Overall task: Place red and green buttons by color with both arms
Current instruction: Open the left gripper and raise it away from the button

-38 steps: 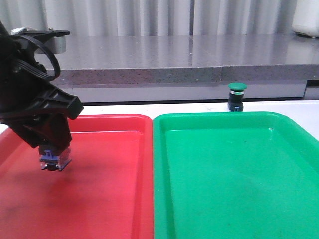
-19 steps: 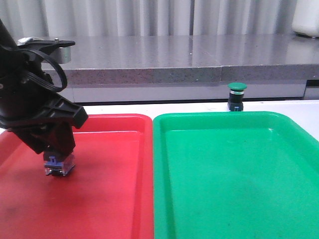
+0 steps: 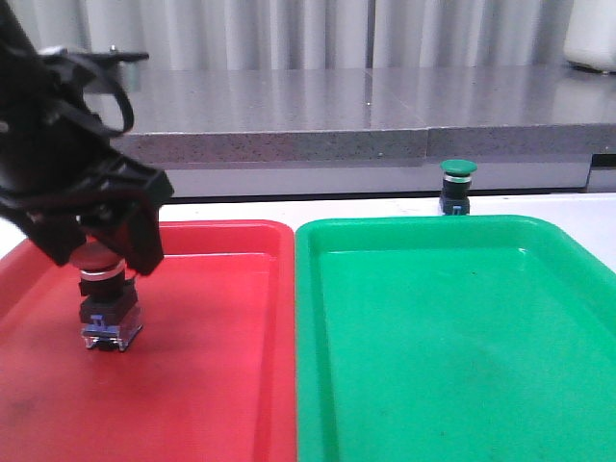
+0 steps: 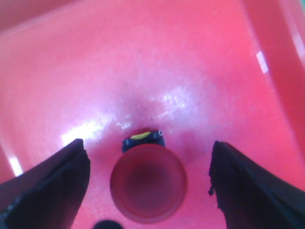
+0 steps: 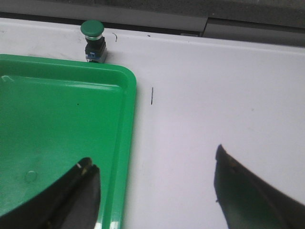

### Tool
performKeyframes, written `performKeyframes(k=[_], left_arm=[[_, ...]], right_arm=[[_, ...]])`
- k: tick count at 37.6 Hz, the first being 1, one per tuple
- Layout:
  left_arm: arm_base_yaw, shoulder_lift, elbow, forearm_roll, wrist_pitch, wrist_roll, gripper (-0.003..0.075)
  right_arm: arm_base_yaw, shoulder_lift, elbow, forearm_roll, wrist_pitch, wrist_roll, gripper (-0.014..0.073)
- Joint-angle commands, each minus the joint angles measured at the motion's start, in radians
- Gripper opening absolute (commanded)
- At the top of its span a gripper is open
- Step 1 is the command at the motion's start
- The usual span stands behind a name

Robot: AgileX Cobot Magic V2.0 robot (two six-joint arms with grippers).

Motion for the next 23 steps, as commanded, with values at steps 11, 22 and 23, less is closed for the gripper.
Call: performKeyframes(k=[11, 22, 23], left_arm=[[-0.01, -0.433, 0.014, -0.005, 0.04, -0.004, 0.0515], [-0.01, -0.757, 0.18, -0.005, 0.044, -0.004, 0.0515], [-0.01, -0.785, 0.193, -0.005, 0.053, -0.004, 0.0515]], right_arm=[[-0.004, 0.006, -0.033, -0.015, -0.065, -0.006, 0.0526], [-0.004, 0.006, -0.033, -0.015, -0.065, -0.006, 0.0526], [-0.004, 0.006, -0.033, -0.015, -0.065, -0.006, 0.0526]])
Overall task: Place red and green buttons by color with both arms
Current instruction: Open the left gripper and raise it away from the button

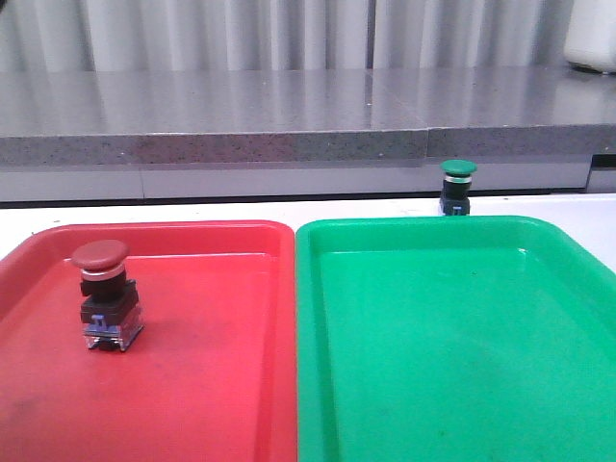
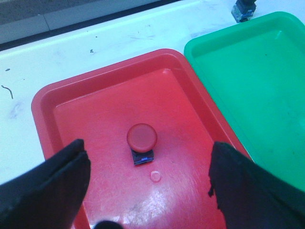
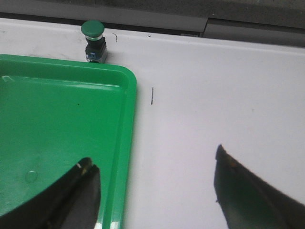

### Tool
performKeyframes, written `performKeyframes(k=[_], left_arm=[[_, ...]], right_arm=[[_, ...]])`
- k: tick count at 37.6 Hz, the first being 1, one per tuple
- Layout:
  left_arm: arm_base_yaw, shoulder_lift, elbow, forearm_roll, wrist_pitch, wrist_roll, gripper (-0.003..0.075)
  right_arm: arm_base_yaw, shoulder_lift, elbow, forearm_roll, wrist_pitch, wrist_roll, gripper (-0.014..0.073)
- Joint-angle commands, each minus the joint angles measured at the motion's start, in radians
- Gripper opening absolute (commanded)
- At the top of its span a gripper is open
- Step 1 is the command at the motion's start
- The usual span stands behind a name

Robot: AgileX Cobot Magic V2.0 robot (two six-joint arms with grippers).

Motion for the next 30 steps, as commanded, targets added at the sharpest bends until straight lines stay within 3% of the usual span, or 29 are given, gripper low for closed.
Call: performKeyframes(k=[1, 12, 30], left_arm=[[-0.01, -0.102, 0.032, -0.005, -0.028, -0.004, 0.0515], [-0.01, -0.289, 0.143, -0.006, -0.011, -0.004, 0.0515], [-0.01, -0.299, 0.143, -0.006, -0.005, -0.004, 0.0515]], right_arm=[[-0.004, 0.006, -0.033, -0.015, -0.065, -0.006, 0.0526], [-0.004, 0.006, -0.033, -0.015, -0.065, -0.006, 0.0526], [-0.004, 0.013, -0.033, -0.019, -0.088, -0.017, 0.053]])
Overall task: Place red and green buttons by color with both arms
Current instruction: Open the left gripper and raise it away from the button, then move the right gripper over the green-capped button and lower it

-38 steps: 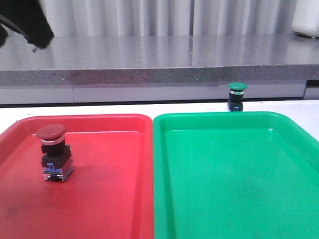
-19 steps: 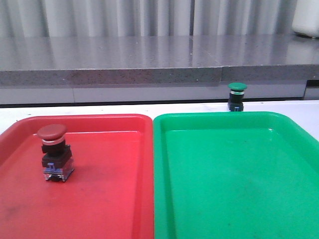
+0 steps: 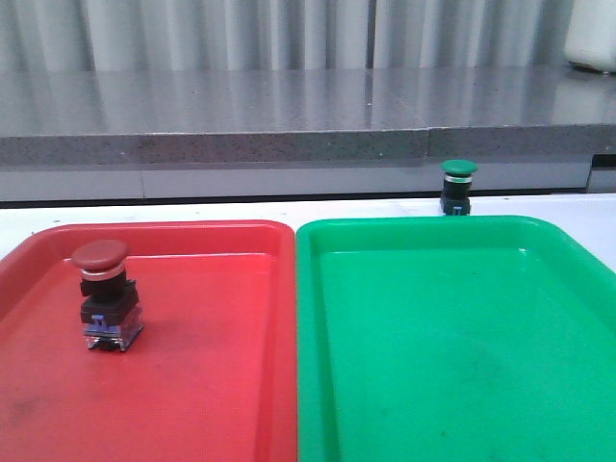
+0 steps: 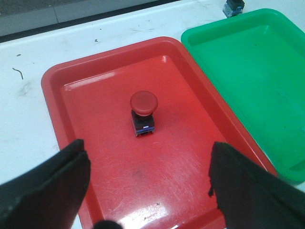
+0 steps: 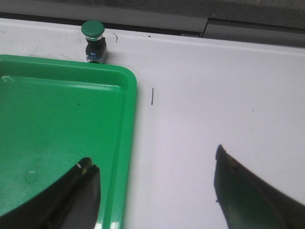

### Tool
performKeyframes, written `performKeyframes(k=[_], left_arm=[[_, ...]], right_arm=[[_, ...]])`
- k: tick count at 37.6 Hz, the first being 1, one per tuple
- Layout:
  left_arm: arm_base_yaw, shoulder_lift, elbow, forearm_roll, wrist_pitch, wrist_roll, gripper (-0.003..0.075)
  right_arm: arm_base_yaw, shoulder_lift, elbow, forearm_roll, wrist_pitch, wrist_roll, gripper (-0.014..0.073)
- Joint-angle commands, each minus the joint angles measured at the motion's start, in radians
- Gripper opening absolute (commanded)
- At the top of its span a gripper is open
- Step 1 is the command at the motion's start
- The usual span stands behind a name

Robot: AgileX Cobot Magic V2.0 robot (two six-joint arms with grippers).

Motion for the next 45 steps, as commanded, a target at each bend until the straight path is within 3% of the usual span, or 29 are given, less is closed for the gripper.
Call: performKeyframes(k=[1, 8, 12, 22, 30, 36, 45], left_arm=[[-0.008, 0.003, -0.027, -0.006, -0.061, -0.004, 0.0515], [-0.008, 0.003, -0.027, -0.006, -0.061, -0.004, 0.0515], [-0.008, 0.003, -0.027, -0.006, -0.061, -0.004, 0.0515], [-0.008, 0.003, -0.027, -0.006, -0.061, -0.004, 0.0515], [-0.008, 0.003, -0.027, -0.006, -0.061, -0.004, 0.0515], [-0.008, 0.003, -0.027, -0.006, -0.061, -0.004, 0.0515], [-0.008, 0.003, -0.027, -0.006, -0.061, -0.004, 0.0515]], right_arm=[[-0.004, 0.017, -0.033, -0.019, -0.093, -0.028, 0.0535], [0.02, 0.099, -0.085, -0.016, -0.081, -0.042, 0.0666], [0.055, 0.18, -0.147, -0.016, -0.075, -0.043, 0.0661], [0.178, 0.626, -0.442, -0.017, -0.098, -0.043, 0.0661], [0.166, 0.969, -0.7, -0.016, -0.072, 0.035, 0.0661], [0.154, 1.126, -0.83, -0.015, -0.075, 0.137, 0.0661], [0.154, 1.305, -0.965, -0.016, -0.093, 0.167, 0.0661]])
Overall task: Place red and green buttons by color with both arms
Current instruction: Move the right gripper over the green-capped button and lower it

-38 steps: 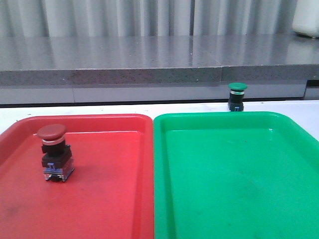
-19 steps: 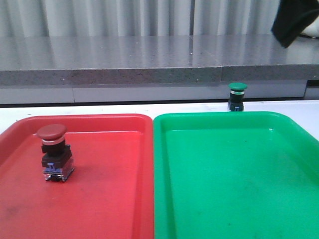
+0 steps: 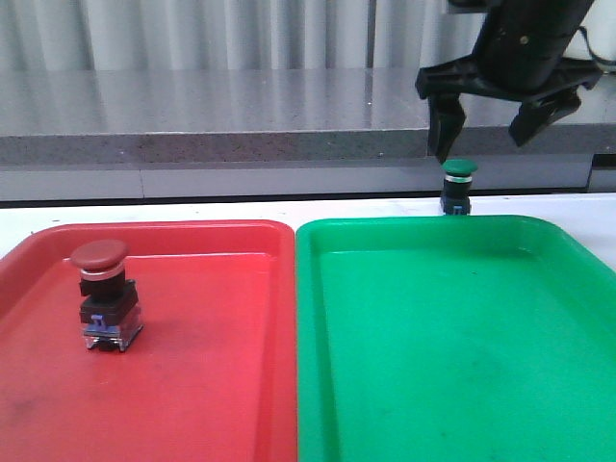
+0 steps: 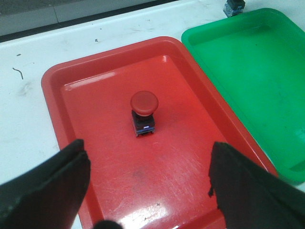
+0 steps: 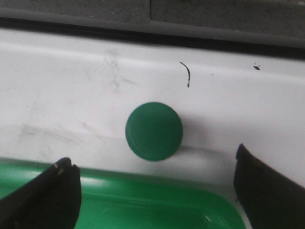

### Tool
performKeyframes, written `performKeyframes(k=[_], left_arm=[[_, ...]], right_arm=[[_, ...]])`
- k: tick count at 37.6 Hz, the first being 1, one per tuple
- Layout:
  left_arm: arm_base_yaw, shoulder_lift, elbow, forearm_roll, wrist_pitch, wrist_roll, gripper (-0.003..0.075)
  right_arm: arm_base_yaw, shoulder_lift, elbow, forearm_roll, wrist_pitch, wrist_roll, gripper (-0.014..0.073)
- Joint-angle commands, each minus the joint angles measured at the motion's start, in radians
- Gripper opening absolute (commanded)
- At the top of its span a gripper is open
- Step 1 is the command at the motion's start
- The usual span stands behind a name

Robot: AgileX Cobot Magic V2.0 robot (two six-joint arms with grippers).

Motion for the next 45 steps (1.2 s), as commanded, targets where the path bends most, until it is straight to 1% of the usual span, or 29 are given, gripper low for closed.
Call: performKeyframes(k=[1, 10, 24, 33, 36, 43, 45], left_arm=[[-0.008, 0.003, -0.027, -0.006, -0.061, -0.004, 0.0515], [-0.008, 0.003, -0.027, -0.006, -0.061, -0.004, 0.0515], [-0.008, 0.003, -0.027, -0.006, -0.061, -0.004, 0.0515], [-0.008, 0.003, -0.027, -0.006, -0.061, -0.004, 0.0515], [-0.008, 0.003, -0.027, -0.006, -0.061, -0.004, 0.0515], [-0.008, 0.003, -0.027, -0.006, -0.061, -0.004, 0.0515], [-0.008, 0.003, -0.027, -0.006, -0.061, -0.004, 0.0515]], right_arm=[[-0.004, 0.007, -0.076, -0.016, -0.06, 0.014, 0.0661], [-0.021, 0.08, -0.088, -0.022, -0.109, 0.021, 0.0661], [-0.034, 0.096, -0.088, 0.001, -0.186, 0.027, 0.0661], [-0.034, 0.106, -0.088, 0.019, -0.187, 0.027, 0.0659], [-0.034, 0.108, -0.088, 0.019, -0.176, 0.027, 0.0619], [-0.034, 0.109, -0.088, 0.019, -0.162, 0.027, 0.0405], [-0.034, 0.109, -0.088, 0.019, -0.159, 0.027, 0.0361]])
